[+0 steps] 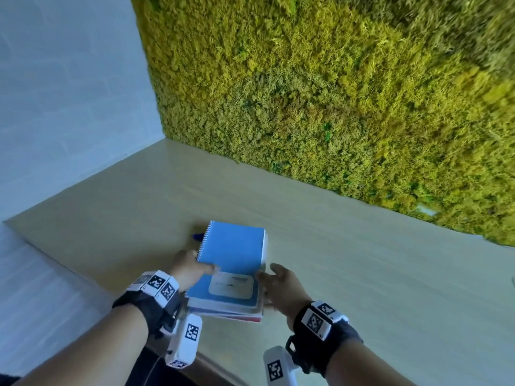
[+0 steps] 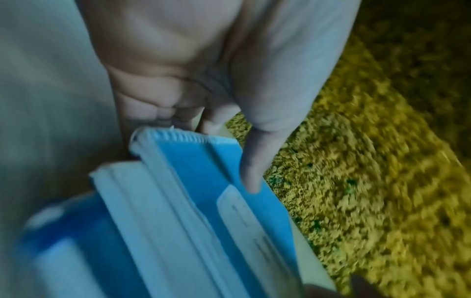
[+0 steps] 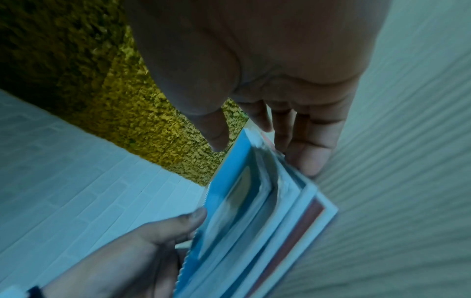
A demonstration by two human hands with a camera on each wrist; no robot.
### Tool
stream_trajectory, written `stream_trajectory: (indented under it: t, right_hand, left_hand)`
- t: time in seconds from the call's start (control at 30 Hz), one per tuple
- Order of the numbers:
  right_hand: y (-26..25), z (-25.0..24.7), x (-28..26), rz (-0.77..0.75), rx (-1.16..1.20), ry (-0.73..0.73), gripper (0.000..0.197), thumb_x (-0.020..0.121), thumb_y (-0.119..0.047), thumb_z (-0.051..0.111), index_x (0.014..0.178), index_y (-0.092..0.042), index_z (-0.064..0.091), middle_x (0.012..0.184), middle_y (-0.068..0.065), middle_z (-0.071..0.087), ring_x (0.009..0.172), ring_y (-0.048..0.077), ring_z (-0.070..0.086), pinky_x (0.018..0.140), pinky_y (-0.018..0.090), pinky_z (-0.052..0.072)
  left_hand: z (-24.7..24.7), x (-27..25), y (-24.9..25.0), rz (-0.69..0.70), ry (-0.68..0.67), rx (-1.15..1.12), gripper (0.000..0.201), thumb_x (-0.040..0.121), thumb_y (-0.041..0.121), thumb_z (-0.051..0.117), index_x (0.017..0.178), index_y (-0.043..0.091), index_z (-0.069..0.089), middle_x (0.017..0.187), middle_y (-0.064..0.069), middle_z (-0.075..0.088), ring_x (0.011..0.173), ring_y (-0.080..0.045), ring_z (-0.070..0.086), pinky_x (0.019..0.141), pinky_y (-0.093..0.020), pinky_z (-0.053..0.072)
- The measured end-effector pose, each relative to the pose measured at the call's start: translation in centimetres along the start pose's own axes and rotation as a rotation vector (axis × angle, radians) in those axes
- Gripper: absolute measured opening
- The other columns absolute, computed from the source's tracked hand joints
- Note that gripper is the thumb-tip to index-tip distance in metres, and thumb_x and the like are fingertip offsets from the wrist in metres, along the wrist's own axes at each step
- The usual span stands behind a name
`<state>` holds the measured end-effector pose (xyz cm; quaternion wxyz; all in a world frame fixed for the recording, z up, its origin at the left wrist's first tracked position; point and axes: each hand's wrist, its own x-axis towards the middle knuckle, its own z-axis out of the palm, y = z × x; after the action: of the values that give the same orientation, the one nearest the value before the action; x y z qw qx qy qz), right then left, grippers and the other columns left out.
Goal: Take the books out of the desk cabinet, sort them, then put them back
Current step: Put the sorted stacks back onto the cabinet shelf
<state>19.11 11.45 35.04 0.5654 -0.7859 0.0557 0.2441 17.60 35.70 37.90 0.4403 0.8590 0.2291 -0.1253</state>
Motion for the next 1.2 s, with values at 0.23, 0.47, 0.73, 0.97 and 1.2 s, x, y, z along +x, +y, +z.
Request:
stream_trajectory:
  t: [0.23, 0.47, 0.73, 0.97, 1.2]
  right_hand:
    - [1.8, -2.8, -5.7, 0.129, 0.105, -0.002, 0.041, 0.065, -0.028, 0.070, 0.102, -0.011, 0.070, 0.078, 0.001, 0.068, 0.062, 0.014, 0.059, 0.055, 0.022, 0.042]
    - [-0.8, -9.0, -12.5, -0.102, 0.077, 0.134, 0.038, 0.072, -0.021, 0.065, 0.107, -0.034, 0.064, 0.106, 0.003, 0.068, 0.097, 0.022, 0.062, 0.083, 0.038, 0.052]
    - [4.7, -9.6, -14.7, -0.214, -0.169, 0.297, 0.039, 0.091, -0.017, 0.062, 0.127, -0.026, 0.055, 0.118, -0.004, 0.068, 0.110, 0.016, 0.064, 0.096, 0.035, 0.052]
    - [7.0, -8.1, -15.0, -0.163, -0.236, 0.198, 0.042, 0.085, -0.033, 0.054, 0.127, -0.027, 0.051, 0.123, -0.002, 0.066, 0.114, 0.024, 0.062, 0.097, 0.047, 0.052]
    - [12.9, -12.1, -23.9, -0.125, -0.153, 0.158, 0.037, 0.090, -0.041, 0.052, 0.124, -0.028, 0.056, 0.118, -0.004, 0.069, 0.109, 0.021, 0.065, 0.097, 0.049, 0.053]
  left_hand:
    - [4.7, -6.6, -0.4, -0.044, -0.274, -0.370, 0.063, 0.079, 0.011, 0.081, 0.133, 0.009, 0.047, 0.129, -0.003, 0.063, 0.116, -0.023, 0.057, 0.101, -0.036, 0.042]
    - [7.4, -11.2, 3.5, 0.478, -0.144, -0.364, 0.062, 0.079, 0.008, 0.072, 0.127, 0.040, 0.050, 0.110, 0.013, 0.069, 0.107, -0.013, 0.065, 0.087, -0.030, 0.053]
    - [11.9, -11.6, 2.1, 0.450, -0.142, -0.342, 0.060, 0.077, 0.000, 0.064, 0.130, 0.023, 0.045, 0.102, -0.005, 0.064, 0.089, -0.023, 0.065, 0.074, -0.036, 0.056]
    - [13.9, -11.1, 0.5, 0.335, -0.167, -0.357, 0.046, 0.070, 0.012, 0.059, 0.113, -0.004, 0.051, 0.089, -0.017, 0.062, 0.077, -0.028, 0.061, 0.060, -0.020, 0.051]
    - [17.9, -21.5, -1.6, 0.466, -0.224, -0.204, 0.060, 0.085, 0.006, 0.064, 0.128, 0.038, 0.036, 0.111, 0.012, 0.064, 0.098, -0.014, 0.065, 0.083, -0.040, 0.055]
